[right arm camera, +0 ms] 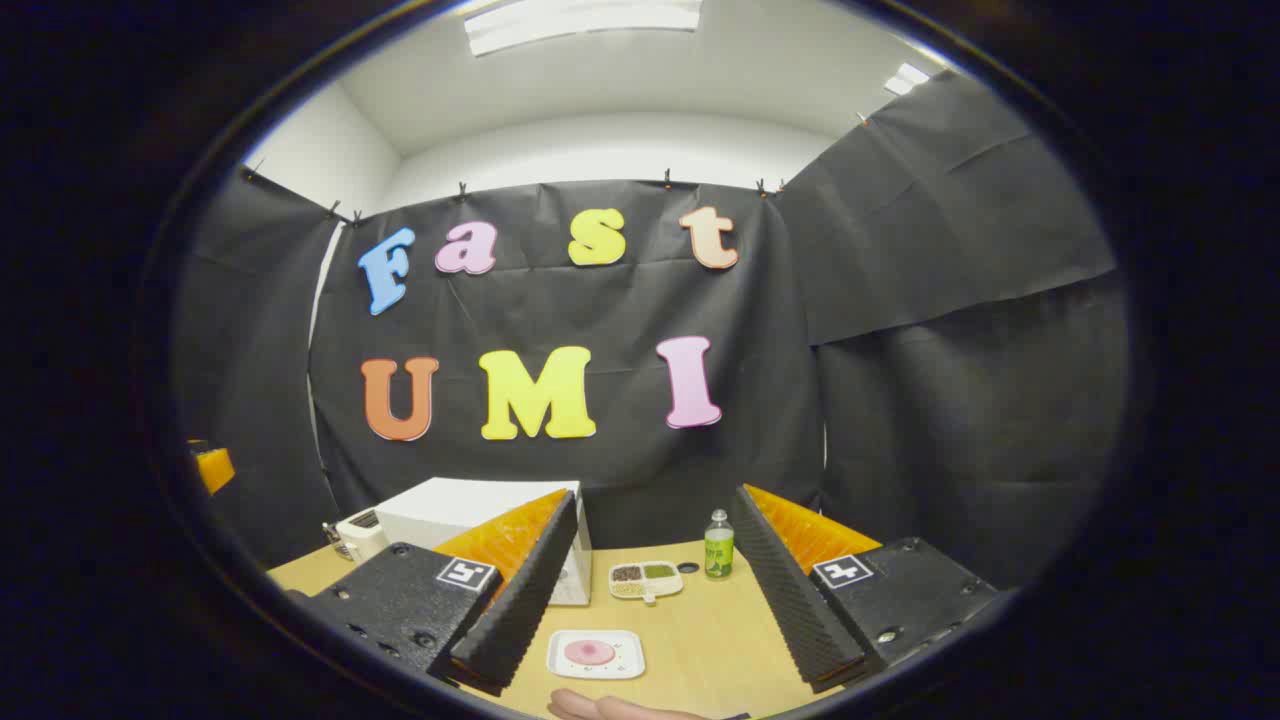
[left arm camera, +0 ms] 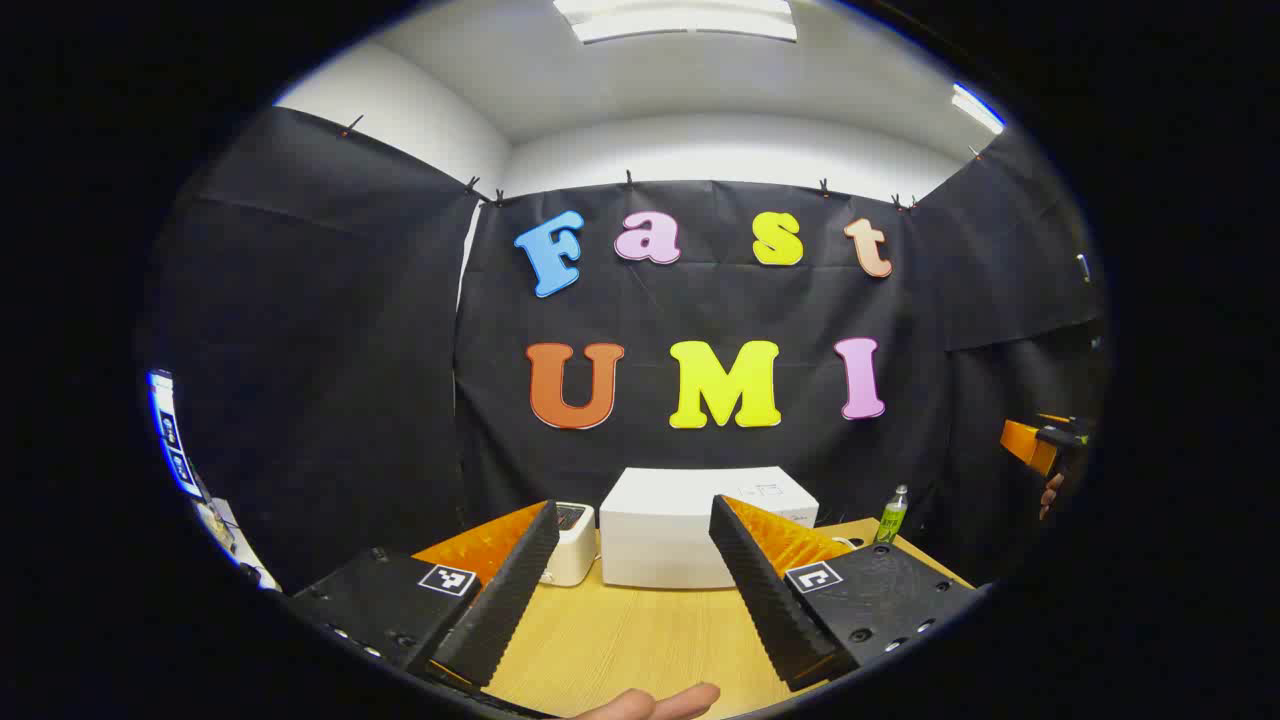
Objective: Open the microwave oven with the left hand, put the food in, and close the microwave oven.
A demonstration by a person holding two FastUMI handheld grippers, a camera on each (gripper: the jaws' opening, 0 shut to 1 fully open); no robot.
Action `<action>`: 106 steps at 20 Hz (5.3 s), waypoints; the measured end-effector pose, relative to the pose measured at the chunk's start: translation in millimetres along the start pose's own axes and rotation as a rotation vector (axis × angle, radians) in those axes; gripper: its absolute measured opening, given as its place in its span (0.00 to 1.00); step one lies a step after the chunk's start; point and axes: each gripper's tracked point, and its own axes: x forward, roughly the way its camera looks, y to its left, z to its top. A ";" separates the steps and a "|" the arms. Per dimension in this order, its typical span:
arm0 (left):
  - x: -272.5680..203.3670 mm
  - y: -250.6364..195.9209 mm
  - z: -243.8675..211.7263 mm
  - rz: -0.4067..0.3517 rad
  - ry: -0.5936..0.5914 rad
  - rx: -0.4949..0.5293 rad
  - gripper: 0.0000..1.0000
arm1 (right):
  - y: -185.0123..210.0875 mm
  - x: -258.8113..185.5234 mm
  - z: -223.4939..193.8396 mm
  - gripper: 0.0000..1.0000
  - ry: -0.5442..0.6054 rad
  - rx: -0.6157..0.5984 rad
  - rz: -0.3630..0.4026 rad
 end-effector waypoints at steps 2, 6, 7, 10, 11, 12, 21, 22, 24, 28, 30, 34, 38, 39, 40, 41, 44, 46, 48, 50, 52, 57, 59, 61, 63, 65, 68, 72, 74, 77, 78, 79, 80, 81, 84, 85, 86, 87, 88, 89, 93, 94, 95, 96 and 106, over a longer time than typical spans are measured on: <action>-0.4 1.7 -0.9 -0.002 -0.003 0.005 0.96 | -2.9 0.2 1.7 0.91 -0.006 0.001 -0.004; -1.1 -3.0 2.8 -0.018 -0.021 -0.019 0.96 | -4.9 -3.5 5.3 0.90 -0.023 -0.005 0.004; -1.7 -5.0 5.2 -0.029 -0.032 -0.029 0.96 | -5.4 -4.3 6.1 0.90 -0.027 -0.008 0.004; -3.2 -7.4 11.9 -0.044 -0.070 -0.035 0.96 | -8.8 -8.8 10.7 0.90 -0.046 -0.014 0.003; -2.6 -7.2 15.0 -0.037 -0.088 -0.029 0.96 | -7.1 -10.0 11.5 0.90 -0.052 -0.013 0.012; -1.3 -7.3 15.5 -0.029 -0.102 -0.019 0.96 | -5.7 -11.5 12.9 1.00 -0.059 -0.009 0.025; 54.7 -52.0 -23.3 -0.052 -0.029 0.003 0.95 | -26.9 -5.4 7.0 1.00 -0.084 -0.003 0.007; 65.9 -55.8 -24.8 -0.048 -0.034 -0.001 0.96 | -29.2 -5.0 6.1 1.00 -0.085 -0.004 0.007; 89.8 -66.6 -34.3 -0.051 -0.040 0.002 0.96 | -33.1 -4.6 3.6 1.00 -0.081 -0.001 0.016; 144.6 -99.7 -75.9 -0.103 0.001 -0.014 0.96 | -35.1 -4.9 -0.8 1.00 -0.079 0.003 0.047; 170.3 -119.6 -101.2 -0.138 0.029 -0.034 0.96 | -38.4 -4.6 -5.2 1.00 -0.082 -0.003 0.046; 217.3 -151.7 -150.1 -0.194 0.073 -0.072 0.96 | -42.4 2.5 -17.5 1.00 -0.071 -0.017 0.056; 256.9 -180.2 -196.0 -0.221 0.119 -0.077 0.95 | -53.4 12.5 -32.4 0.90 -0.048 -0.030 0.050; 265.3 -187.5 -205.7 -0.226 0.127 -0.070 0.95 | -55.4 14.0 -36.4 0.90 -0.045 -0.032 0.051; 273.4 -194.0 -219.1 -0.233 0.139 -0.066 0.95 | -58.1 16.5 -39.0 1.00 -0.042 -0.035 0.053; 280.8 -203.4 -230.2 -0.248 0.149 -0.066 0.95 | -60.3 18.4 -42.1 1.00 -0.040 -0.037 0.056; 297.8 -221.7 -262.1 -0.246 0.189 -0.018 0.96 | -64.7 25.1 -53.2 1.00 -0.024 -0.042 0.070; 305.0 -226.2 -273.5 -0.222 0.172 0.039 0.95 | -66.5 29.5 -64.0 1.00 -0.008 -0.060 0.081; 311.2 -236.7 -281.1 -0.236 0.167 0.068 0.93 | -66.9 32.4 -73.0 1.00 -0.001 -0.082 0.096; 315.5 -244.2 -289.5 -0.243 0.189 0.027 0.83 | -71.0 34.4 -83.7 1.00 0.007 -0.093 0.101; 315.5 -241.0 -287.2 -0.216 0.183 -0.012 0.75 | -75.7 36.7 -91.4 1.00 0.010 -0.080 0.105; 322.5 -236.8 -286.3 -0.150 0.123 0.090 0.53 | -90.5 46.6 -111.1 1.00 0.044 -0.030 0.104; 322.7 -242.9 -289.2 -0.157 0.143 0.077 0.34 | -95.3 49.9 -115.4 0.91 0.048 -0.017 0.107; 322.0 -243.6 -289.5 -0.143 0.186 0.087 0.22 | -100.2 49.7 -119.7 0.91 0.053 -0.009 0.102; 321.5 -243.9 -290.4 -0.164 0.202 0.066 0.22 | -105.0 50.7 -124.4 0.91 0.058 0.003 0.098; 321.2 -245.5 -289.8 -0.180 0.211 0.037 0.22 | -106.8 50.5 -127.4 1.00 0.059 0.015 0.099; 320.6 -244.8 -288.4 -0.161 0.194 0.037 0.22 | -109.7 54.2 -135.1 1.00 0.077 0.026 0.087; 319.9 -244.3 -290.2 -0.149 0.213 0.024 0.22 | -104.4 54.4 -141.1 1.00 0.100 0.040 0.110; 314.6 -244.2 -290.4 -0.150 0.222 -0.003 0.22 | -107.3 53.1 -140.4 1.00 0.100 0.035 0.100; 314.5 -246.2 -290.5 -0.166 0.224 0.007 0.06 | -104.7 52.2 -139.9 0.99 0.089 0.035 0.103; 310.7 -244.8 -292.0 -0.177 0.234 -0.002 0.05 | -104.7 52.0 -140.6 0.99 0.089 0.033 0.104; 301.7 -244.4 -292.7 -0.183 0.246 -0.020 0.06 | -105.1 52.5 -141.2 1.00 0.089 0.035 0.104; 292.6 -241.1 -288.4 -0.188 0.220 -0.029 0.05 | -105.7 53.4 -141.7 1.00 0.088 0.035 0.104; 283.1 -238.8 -287.2 -0.201 0.210 -0.008 0.05 | -105.5 53.4 -142.9 1.00 0.088 0.036 0.103; 254.2 -226.1 -287.5 -0.243 0.193 -0.044 0.05 | -102.3 50.5 -147.2 1.00 0.100 0.044 0.107; 244.2 -220.4 -284.1 -0.259 0.178 -0.046 0.05 | -100.2 49.0 -147.8 1.00 0.103 0.048 0.108; 233.5 -215.1 -283.1 -0.273 0.173 -0.031 0.05 | -98.0 46.8 -148.9 1.00 0.108 0.050 0.108; 224.1 -208.6 -280.7 -0.284 0.158 -0.014 0.05 | -95.2 44.4 -150.0 1.00 0.112 0.050 0.110; 214.2 -201.5 -281.2 -0.293 0.154 -0.010 0.05 | -92.2 40.3 -149.6 1.00 0.115 0.046 0.110; 204.2 -193.1 -282.1 -0.299 0.160 -0.015 0.05 | -88.8 35.9 -148.7 1.00 0.116 0.042 0.111; 163.1 -155.8 -279.0 -0.315 0.174 -0.020 0.05 | -70.0 14.5 -143.2 0.99 0.110 0.029 0.123; 153.5 -143.6 -277.9 -0.310 0.171 -0.014 0.05 | -64.4 9.4 -142.3 0.99 0.111 0.032 0.129; 144.4 -131.7 -276.8 -0.306 0.170 0.001 0.05 | -56.9 2.1 -142.6 1.00 0.112 0.037 0.142; 137.1 -119.3 -277.2 -0.301 0.172 0.009 0.05 | -50.5 -2.8 -141.3 1.00 0.113 0.044 0.153; 87.8 21.6 -275.8 -0.175 0.175 -0.013 0.05 | 12.7 -26.4 -136.6 1.00 0.108 0.010 0.235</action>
